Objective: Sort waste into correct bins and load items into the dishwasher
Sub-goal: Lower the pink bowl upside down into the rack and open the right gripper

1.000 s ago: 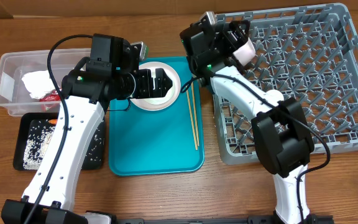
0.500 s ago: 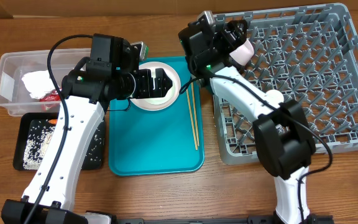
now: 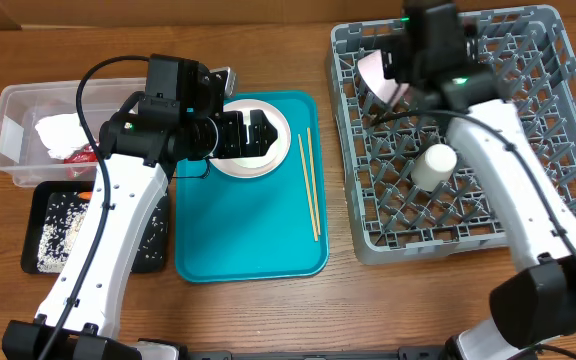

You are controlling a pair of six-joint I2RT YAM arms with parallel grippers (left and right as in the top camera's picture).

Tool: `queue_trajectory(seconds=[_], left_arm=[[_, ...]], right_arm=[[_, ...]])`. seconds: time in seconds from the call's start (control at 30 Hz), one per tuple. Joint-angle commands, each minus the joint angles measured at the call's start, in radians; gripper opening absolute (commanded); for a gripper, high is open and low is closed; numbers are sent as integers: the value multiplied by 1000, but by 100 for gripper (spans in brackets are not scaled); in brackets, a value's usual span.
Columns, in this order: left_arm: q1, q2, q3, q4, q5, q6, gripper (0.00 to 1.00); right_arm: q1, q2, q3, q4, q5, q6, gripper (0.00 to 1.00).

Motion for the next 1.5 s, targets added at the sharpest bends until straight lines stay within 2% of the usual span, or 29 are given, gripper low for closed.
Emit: queue_trajectory(seconds=[0.0, 0.07, 0.17, 0.2, 0.27, 0.6, 0.83, 0.93, 1.3, 1.47], left_arm=[[0, 1, 21, 1, 18, 15, 100], [0, 1, 21, 1, 18, 15, 100], [0, 1, 21, 1, 18, 15, 100], [0, 1, 21, 1, 18, 15, 100], [0, 1, 21, 1, 18, 15, 100], [2, 1, 21, 1, 18, 15, 100], [1, 2, 21, 1, 18, 15, 100], [1, 2, 21, 1, 18, 15, 100], [3, 2, 21, 1, 18, 15, 100], [6, 2, 21, 1, 18, 15, 100]], right_arm=[[-33, -4, 3, -83, -487, 240, 92], [-35, 3, 3, -135, -579, 268, 90], [-14, 8, 3, -200, -599, 267, 89], [-1, 10, 3, -220, -586, 267, 89], [29, 10, 3, -253, -544, 267, 82], [153, 38, 2, -385, -293, 267, 77], [172, 55, -98, -330, -270, 267, 71], [172, 55, -139, -303, -270, 267, 65], [172, 55, -248, -208, -323, 263, 63], [172, 55, -285, -172, -323, 259, 56]])
